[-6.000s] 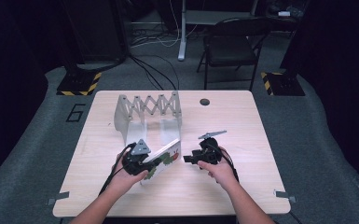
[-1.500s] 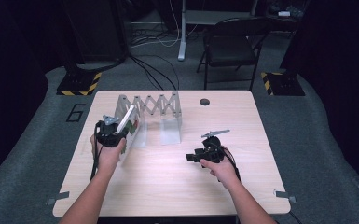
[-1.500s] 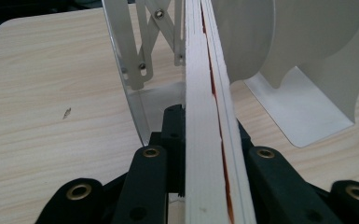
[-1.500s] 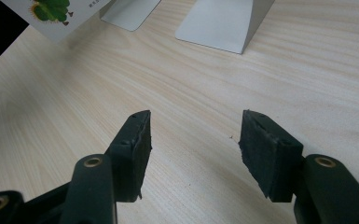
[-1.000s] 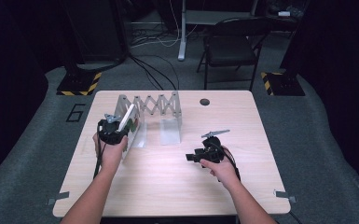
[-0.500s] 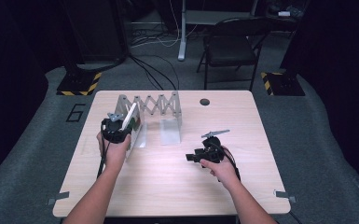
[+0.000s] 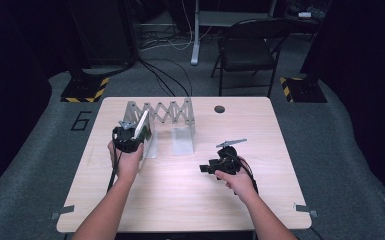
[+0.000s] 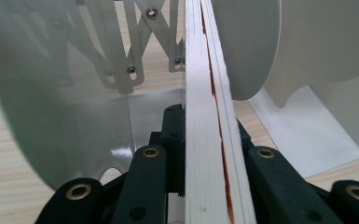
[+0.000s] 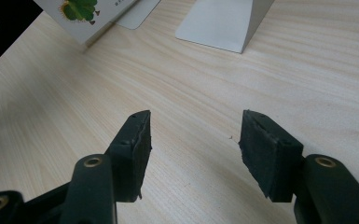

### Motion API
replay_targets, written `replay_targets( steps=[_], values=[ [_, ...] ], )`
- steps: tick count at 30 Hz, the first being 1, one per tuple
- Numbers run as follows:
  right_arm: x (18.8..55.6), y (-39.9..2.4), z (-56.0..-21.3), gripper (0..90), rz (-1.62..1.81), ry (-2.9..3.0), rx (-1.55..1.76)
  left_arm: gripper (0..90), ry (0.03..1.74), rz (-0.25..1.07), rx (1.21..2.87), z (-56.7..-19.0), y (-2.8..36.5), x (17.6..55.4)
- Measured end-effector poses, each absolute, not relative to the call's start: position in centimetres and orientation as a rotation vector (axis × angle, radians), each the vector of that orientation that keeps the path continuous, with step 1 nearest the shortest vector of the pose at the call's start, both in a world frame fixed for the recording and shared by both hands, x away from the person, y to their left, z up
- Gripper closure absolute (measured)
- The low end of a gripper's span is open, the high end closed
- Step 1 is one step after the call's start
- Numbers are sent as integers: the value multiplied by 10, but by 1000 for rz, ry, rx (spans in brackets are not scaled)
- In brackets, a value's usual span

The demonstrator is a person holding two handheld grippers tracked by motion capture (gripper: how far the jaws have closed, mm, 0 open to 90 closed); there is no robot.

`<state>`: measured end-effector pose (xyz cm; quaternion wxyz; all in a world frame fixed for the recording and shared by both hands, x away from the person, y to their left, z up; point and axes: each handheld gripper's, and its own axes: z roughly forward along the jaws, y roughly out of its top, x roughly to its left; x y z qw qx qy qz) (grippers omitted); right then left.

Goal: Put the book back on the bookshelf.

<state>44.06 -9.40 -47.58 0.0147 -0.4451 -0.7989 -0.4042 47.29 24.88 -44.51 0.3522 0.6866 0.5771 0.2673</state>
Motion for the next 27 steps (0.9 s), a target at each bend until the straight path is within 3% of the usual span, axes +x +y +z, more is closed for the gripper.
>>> replay_targets(
  steps=[27],
  values=[
    [441,-94,-476,432,-1257,-2488,-1385,732,1460,763,1748,-444,239,471]
  ],
)
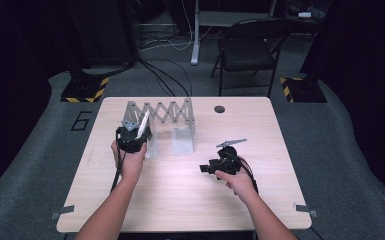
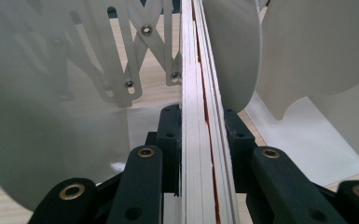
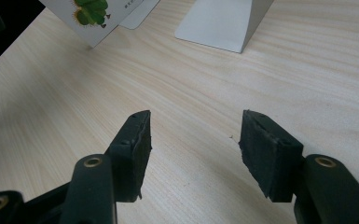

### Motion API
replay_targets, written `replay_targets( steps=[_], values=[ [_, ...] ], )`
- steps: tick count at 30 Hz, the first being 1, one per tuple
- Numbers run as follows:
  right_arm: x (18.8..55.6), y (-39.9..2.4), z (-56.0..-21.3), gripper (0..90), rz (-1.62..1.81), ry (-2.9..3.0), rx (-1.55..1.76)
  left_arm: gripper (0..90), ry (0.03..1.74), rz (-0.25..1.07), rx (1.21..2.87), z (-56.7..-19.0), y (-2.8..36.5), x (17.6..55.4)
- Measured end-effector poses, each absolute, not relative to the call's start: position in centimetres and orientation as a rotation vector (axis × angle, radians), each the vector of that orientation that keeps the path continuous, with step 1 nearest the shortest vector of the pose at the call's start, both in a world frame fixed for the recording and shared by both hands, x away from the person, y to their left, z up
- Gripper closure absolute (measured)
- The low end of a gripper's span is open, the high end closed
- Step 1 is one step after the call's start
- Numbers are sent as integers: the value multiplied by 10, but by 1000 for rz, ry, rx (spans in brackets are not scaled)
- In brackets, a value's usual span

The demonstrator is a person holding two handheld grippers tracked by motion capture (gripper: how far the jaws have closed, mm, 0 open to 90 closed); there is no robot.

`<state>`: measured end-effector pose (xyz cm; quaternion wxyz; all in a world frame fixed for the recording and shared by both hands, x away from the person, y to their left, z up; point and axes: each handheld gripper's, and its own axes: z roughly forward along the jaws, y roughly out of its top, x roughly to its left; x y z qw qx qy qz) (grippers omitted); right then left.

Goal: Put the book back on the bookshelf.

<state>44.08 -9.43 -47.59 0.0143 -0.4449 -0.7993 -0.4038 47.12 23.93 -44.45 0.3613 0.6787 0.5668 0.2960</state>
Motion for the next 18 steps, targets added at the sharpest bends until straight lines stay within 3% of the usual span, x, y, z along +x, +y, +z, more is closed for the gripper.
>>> replay_targets(
  steps=[7,13,18],
  values=[
    [441,-94,-476,431,-1255,-2491,-1387,718,1433,790,1749,-439,239,466],
    [442,-94,-478,431,-1256,-2486,-1385,635,1380,826,1749,-426,241,458],
    [443,-93,-479,431,-1249,-2478,-1388,625,1372,814,1744,-422,246,454]
  ],
)
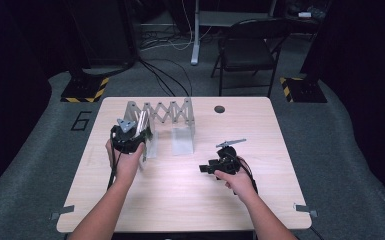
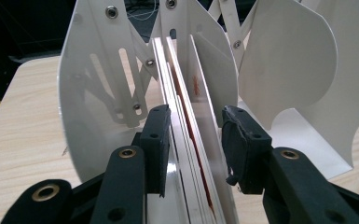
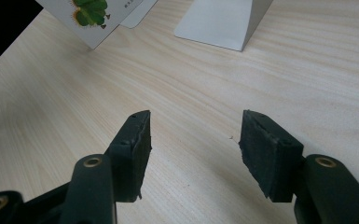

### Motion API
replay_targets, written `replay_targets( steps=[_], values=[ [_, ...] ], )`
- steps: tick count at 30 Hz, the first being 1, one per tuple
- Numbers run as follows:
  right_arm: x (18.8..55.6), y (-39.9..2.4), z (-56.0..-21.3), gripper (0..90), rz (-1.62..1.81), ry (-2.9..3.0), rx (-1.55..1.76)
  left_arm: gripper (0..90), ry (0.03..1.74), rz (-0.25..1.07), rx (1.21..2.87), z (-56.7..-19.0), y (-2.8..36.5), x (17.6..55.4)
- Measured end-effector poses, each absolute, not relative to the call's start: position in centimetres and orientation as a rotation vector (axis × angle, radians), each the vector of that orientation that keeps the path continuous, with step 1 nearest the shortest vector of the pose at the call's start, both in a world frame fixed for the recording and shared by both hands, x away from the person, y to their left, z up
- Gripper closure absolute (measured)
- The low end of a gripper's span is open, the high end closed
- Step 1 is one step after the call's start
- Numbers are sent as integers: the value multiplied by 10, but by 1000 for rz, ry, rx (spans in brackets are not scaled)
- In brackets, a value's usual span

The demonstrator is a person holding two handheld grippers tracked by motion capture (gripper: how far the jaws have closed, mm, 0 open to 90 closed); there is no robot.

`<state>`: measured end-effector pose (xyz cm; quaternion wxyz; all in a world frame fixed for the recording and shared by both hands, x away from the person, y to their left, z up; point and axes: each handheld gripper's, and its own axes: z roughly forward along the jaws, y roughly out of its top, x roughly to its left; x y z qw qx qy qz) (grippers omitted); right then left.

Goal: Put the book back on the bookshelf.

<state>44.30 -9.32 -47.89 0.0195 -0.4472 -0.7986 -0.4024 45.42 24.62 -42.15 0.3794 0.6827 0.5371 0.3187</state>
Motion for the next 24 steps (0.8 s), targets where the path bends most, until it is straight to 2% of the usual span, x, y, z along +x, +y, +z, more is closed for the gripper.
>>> replay_targets(
  steps=[12,24],
  values=[
    [447,-88,-479,430,-1246,-2486,-1361,628,1344,790,1723,-409,251,439],
    [447,-79,-479,425,-1240,-2496,-1342,539,1274,745,1759,-399,257,420]
  ],
)
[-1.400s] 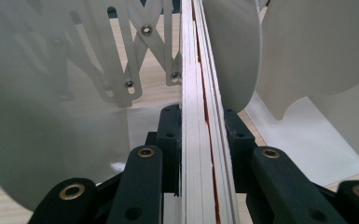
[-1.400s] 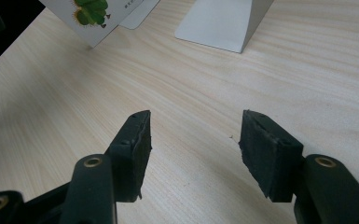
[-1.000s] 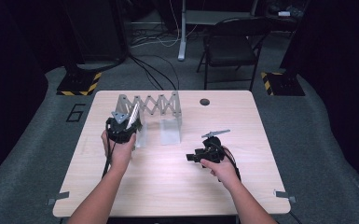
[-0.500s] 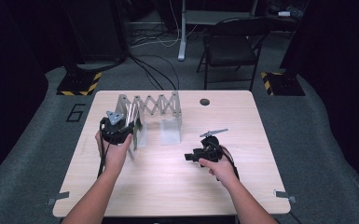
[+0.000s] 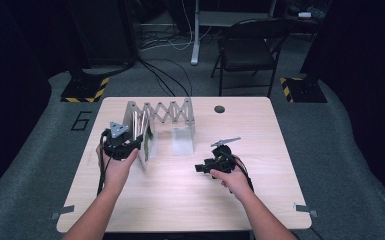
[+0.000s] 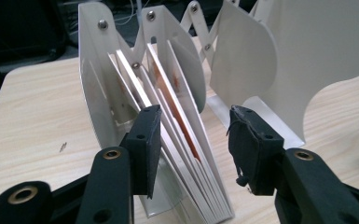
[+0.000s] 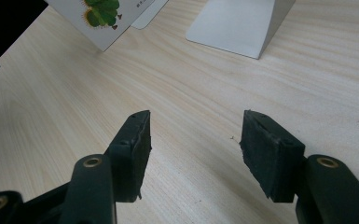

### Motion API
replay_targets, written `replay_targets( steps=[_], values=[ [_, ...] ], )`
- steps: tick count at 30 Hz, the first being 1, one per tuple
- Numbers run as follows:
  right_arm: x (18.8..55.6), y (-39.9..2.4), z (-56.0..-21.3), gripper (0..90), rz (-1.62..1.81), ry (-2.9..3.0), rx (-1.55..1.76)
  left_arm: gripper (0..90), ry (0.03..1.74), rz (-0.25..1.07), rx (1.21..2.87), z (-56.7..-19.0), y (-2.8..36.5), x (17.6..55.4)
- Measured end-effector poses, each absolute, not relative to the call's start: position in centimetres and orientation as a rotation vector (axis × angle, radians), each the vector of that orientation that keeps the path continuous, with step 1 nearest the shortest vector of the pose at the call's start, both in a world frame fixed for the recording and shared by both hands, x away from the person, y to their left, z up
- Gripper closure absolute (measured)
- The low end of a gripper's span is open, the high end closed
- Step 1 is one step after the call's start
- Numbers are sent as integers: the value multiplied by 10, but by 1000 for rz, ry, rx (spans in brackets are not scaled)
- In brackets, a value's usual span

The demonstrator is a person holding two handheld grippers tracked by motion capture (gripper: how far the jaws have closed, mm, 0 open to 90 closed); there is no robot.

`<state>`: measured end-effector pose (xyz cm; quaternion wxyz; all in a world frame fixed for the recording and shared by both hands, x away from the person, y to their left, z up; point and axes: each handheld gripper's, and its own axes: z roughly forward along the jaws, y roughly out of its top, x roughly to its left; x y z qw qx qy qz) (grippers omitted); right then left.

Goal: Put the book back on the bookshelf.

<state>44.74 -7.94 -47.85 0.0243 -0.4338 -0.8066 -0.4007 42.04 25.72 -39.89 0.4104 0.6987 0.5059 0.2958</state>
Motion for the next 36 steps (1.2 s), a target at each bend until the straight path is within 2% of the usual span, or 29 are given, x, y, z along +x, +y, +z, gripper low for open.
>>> replay_targets(
  steps=[17,27,36],
  values=[
    [449,-81,-480,407,-1235,-2500,-1352,446,1189,657,1836,-384,273,395],
    [449,-82,-479,402,-1241,-2499,-1357,424,1106,612,1871,-375,274,377],
    [449,-83,-479,399,-1240,-2503,-1361,417,1033,560,1907,-384,270,362]
  ],
)
